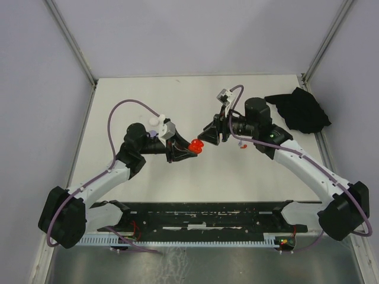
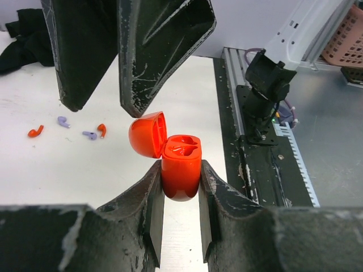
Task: Insert the wireless bluetooth earbuds into the charging case
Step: Open the charging case, then move the earbud to the center of the board.
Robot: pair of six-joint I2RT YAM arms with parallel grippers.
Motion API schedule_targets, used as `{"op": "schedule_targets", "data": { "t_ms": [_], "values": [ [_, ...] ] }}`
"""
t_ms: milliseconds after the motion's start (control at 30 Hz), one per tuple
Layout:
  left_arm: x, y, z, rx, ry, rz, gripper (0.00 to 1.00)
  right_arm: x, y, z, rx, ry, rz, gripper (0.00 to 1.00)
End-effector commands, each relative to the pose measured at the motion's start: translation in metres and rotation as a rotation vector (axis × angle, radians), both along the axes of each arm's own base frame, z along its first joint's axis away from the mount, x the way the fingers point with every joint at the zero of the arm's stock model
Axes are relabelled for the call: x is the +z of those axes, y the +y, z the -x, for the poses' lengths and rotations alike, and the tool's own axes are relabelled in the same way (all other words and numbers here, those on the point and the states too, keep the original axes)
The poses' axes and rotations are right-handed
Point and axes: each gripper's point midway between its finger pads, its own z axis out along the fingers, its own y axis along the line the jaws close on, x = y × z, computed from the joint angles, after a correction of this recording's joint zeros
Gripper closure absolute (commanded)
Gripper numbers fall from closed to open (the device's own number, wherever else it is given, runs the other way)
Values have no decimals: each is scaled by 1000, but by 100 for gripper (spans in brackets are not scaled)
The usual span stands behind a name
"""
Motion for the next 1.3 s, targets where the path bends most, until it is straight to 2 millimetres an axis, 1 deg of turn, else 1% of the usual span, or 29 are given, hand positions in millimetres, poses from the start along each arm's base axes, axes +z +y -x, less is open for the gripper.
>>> {"op": "schedule_targets", "data": {
  "t_ms": [0,67,100,233,367,433,533,633,667,767,933,1100,1267],
  "values": [
    [8,2,-20,126,-93,24,97,-5,-21,-24,-132,30,146,36],
    [5,5,-32,208,-70,28,97,-21,-39,-34,-210,93,226,33],
    [5,7,-37,243,-62,29,97,-31,-53,-43,-269,135,261,33],
    [3,15,-48,340,-52,20,97,-61,-93,-61,-416,233,389,31],
    [3,22,-46,376,-62,21,97,-88,-122,-80,-504,241,534,30],
    [0,25,-43,379,-87,11,97,-98,-135,-93,-544,227,607,30],
    [4,28,-45,392,-135,1,97,-115,-151,-115,-581,204,710,30],
    [7,30,-48,404,-160,3,97,-130,-159,-138,-595,194,788,30],
    [7,29,-48,404,-159,2,97,-141,-160,-145,-594,207,814,30],
    [7,29,-48,403,-159,1,97,-157,-165,-166,-605,206,870,32],
    [4,29,-50,405,-154,-9,97,-181,-166,-196,-593,204,936,37],
    [2,27,-51,401,-155,-15,97,-196,-164,-217,-585,213,956,42],
    [-2,26,-53,399,-149,-27,97,-215,-168,-227,-572,245,981,47]
  ]
}}
